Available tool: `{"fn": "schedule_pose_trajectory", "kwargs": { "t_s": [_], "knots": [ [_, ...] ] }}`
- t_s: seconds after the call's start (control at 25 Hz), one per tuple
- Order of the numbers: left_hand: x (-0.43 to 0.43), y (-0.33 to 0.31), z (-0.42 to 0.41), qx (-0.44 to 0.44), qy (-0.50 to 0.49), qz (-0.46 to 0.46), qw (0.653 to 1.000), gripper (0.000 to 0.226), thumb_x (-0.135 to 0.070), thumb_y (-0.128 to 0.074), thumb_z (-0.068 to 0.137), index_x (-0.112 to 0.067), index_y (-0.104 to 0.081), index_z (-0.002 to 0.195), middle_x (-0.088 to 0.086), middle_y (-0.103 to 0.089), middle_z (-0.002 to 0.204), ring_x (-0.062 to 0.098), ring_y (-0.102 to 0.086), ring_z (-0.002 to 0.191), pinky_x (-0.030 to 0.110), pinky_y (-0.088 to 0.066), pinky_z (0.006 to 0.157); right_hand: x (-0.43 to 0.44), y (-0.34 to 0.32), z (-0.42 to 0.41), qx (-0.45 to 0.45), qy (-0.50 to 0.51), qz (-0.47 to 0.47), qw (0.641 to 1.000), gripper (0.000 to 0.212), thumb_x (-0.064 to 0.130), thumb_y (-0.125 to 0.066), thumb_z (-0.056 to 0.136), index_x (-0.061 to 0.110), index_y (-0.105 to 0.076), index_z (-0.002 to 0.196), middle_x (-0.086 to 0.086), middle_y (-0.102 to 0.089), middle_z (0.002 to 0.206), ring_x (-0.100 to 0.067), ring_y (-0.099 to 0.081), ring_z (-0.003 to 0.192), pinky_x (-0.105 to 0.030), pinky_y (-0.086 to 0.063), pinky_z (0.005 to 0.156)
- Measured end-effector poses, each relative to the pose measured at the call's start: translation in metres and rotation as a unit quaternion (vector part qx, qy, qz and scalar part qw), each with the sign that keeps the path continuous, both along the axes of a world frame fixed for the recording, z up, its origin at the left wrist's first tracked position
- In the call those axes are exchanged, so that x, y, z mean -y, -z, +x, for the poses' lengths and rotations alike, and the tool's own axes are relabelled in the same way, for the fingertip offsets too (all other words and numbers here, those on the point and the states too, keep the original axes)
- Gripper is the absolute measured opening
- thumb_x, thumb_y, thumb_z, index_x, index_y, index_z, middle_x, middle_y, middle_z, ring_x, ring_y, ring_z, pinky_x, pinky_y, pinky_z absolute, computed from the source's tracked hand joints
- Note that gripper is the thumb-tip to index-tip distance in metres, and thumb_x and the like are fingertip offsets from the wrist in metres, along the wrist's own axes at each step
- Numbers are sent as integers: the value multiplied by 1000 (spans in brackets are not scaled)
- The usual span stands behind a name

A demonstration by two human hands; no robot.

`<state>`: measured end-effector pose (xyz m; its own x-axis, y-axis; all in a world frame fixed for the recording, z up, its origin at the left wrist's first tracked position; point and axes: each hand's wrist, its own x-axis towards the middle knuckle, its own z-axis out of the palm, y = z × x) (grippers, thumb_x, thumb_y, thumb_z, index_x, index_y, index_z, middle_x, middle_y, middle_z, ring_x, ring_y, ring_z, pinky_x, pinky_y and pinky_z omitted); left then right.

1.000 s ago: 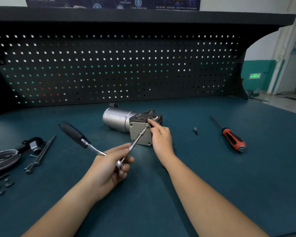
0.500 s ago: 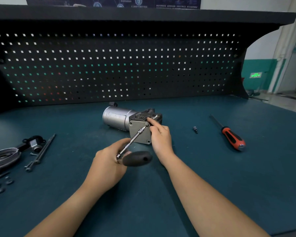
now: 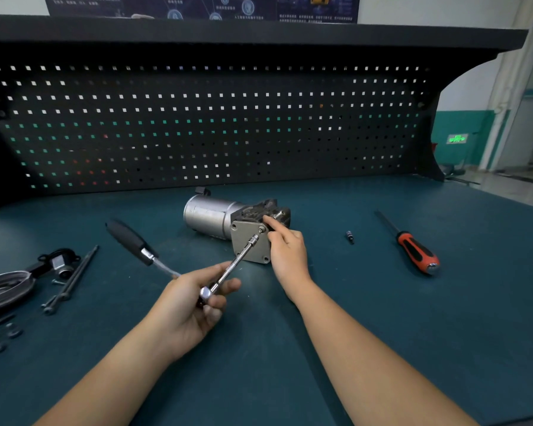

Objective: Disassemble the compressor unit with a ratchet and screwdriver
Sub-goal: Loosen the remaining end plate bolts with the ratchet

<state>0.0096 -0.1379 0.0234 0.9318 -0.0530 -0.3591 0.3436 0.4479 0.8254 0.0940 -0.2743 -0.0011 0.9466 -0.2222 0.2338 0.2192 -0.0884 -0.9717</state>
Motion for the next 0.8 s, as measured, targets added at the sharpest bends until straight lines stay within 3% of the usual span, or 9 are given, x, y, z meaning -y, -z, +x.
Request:
{"fn": "schedule_pose_trajectory", "kwargs": {
  "t_s": [0.16,0.28,0.32,0.4,0.44,0.48,0.56,0.72,0.8],
  "knots": [
    [1,-1,2,-39,7,-87,995,13,-11,-48,91,-10,-60,87,6,-59,54,2,-33,27,8,-25,25,0,0,0,2,1,-4,1000,36,13,-42,94,29,-62,120,3,-41,105,7,-45,75,8,-29,62],
    [2,6,2,78,-36,128,988,16,-10,-48,95,-15,-61,101,5,-66,60,9,-42,30,12,-33,31,0,0,1,10,5,-9,1000,35,14,-44,94,28,-62,120,2,-42,105,8,-46,76,9,-28,63],
    [2,9,0,157,-43,260,952,19,-10,-48,95,-19,-60,108,2,-67,66,13,-50,37,17,-39,37,0,1,1,11,6,-11,1000,35,14,-44,94,28,-62,120,2,-42,105,8,-46,76,9,-28,63],
    [1,17,-4,306,-30,551,776,28,-14,-52,94,-26,-57,118,-6,-66,86,20,-65,70,27,-47,62,0,1,0,12,5,-15,1000,35,14,-44,94,28,-62,121,1,-42,105,7,-46,76,9,-28,63],
    [1,19,-5,338,-25,647,683,32,-18,-52,93,-29,-55,123,-7,-64,96,21,-63,88,29,-43,72,0,1,0,12,5,-17,1000,35,14,-44,94,28,-62,121,1,-42,105,7,-46,76,9,-27,63],
    [1,18,-6,351,-33,684,638,34,-20,-52,93,-30,-52,126,-8,-62,102,20,-60,97,29,-39,76,1,1,0,13,5,-18,1000,34,15,-44,94,28,-62,121,1,-42,105,7,-46,76,8,-28,63],
    [1,19,-5,354,-39,654,668,35,-19,-54,92,-30,-54,125,-7,-64,99,14,-61,93,25,-38,73,0,0,-1,11,5,-17,1000,34,15,-45,95,28,-62,121,1,-42,105,7,-46,76,4,-30,63],
    [2,12,-1,208,-17,286,935,22,-10,-57,92,-22,-64,108,-2,-71,71,4,-44,37,16,-39,38,1,1,0,10,7,-24,1000,34,17,-44,95,30,-61,122,2,-42,104,7,-45,74,6,-29,62],
    [-1,7,4,62,-14,69,996,16,-15,-50,94,-17,-66,98,5,-70,65,4,-37,31,11,-32,30,0,0,0,9,9,-22,1000,33,17,-45,95,29,-61,121,1,-42,104,6,-45,74,8,-28,62]
  ]
}}
